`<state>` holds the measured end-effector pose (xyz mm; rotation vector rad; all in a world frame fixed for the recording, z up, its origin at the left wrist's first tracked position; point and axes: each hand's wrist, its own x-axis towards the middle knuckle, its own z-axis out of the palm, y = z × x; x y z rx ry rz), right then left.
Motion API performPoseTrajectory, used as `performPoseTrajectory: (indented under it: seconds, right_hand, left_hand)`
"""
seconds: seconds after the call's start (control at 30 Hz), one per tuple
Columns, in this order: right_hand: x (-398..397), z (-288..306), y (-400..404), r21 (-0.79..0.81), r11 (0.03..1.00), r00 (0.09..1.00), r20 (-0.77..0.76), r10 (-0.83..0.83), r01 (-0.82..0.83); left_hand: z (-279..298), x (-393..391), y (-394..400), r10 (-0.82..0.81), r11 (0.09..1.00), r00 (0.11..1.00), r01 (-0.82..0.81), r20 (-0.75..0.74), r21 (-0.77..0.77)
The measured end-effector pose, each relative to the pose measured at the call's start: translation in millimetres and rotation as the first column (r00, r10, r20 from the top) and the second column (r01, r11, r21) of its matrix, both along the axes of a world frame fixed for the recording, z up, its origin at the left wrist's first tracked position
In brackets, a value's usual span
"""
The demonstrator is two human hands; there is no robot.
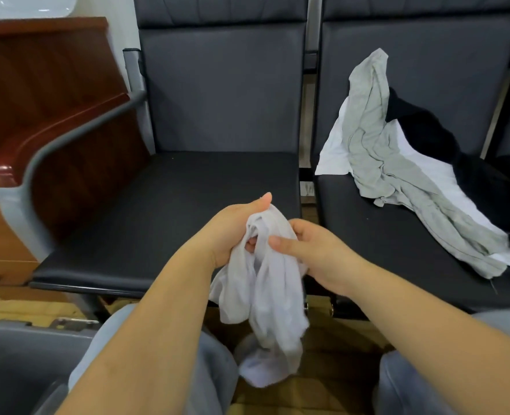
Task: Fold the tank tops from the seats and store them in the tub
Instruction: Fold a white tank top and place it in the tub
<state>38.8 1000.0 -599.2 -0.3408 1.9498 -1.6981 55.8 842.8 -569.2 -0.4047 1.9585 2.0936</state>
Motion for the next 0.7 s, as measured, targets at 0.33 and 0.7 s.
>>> performPoseTrajectory:
  seconds: [0.33,0.7]
  right_hand:
    - [-24.4,2.5,16.9,-0.157,0.97,0.976,0.151,-0.16,0.183]
    - [-19.4,0.5,27.8,-0.086,0.996,0.988,0.152,0.007,0.006]
  left_hand:
    - [-17.7,-16.2,-3.5,0.108,0.838,0.937,-0.266,-0.333,-0.477]
    - [-18.2,-21.5,25.6,0.148,0.937,0.989,-0.144,0.012,0.318]
